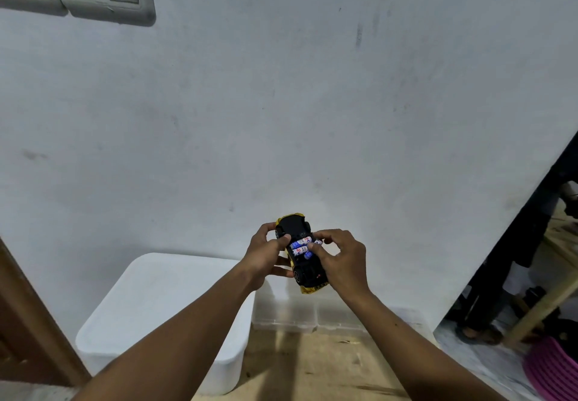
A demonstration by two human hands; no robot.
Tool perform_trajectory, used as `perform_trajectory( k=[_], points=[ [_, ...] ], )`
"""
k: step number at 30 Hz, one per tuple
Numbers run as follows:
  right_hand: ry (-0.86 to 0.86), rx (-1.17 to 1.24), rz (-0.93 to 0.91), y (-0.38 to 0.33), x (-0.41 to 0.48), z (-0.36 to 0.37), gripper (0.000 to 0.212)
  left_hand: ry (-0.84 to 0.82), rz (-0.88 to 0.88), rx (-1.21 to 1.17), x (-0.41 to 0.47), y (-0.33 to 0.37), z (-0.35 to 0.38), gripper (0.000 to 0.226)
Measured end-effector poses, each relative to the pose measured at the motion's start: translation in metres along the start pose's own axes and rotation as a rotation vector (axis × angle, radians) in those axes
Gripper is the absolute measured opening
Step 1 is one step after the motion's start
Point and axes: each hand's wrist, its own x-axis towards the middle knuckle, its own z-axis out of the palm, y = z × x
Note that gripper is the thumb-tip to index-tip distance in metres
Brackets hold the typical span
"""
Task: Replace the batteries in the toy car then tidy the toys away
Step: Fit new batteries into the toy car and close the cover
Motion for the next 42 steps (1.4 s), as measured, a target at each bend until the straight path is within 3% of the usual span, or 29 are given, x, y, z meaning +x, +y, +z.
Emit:
perform_trajectory(
  k=[6,13,20,26,35,39,42],
  points=[
    [-0.003,-0.085,-0.041,0.010,-0.011,0.000,0.015,0.019,0.009,-0.011,-0.002,0.000,0.000,0.032],
    [0.043,0.081,0.118,0.011,-0.015,0.004,0.008,0.051,0.036,0.000,-0.004,-0.002,0.001,0.035],
    [-0.034,-0.010,0.155,0.011,-0.016,0.006,0.020,0.044,0.062,0.013,-0.009,-0.006,0.002,0.031],
    [-0.009,-0.026,0.182,0.009,-0.017,0.002,0.013,0.052,0.045,-0.002,-0.009,-0.008,0.005,0.035],
    [-0.002,-0.002,0.222,0.005,-0.020,-0.013,0.011,-0.058,0.017,0.057,-0.011,-0.009,0.007,0.044],
    [-0.043,0.054,0.347,0.039,-0.035,-0.045,0.009,-0.047,-0.027,0.116,-0.008,-0.033,0.008,0.044],
    [-0.145,-0.113,0.494,0.098,-0.067,-0.076,0.009,-0.031,-0.064,0.142,-0.007,-0.053,0.009,0.041]
  ],
)
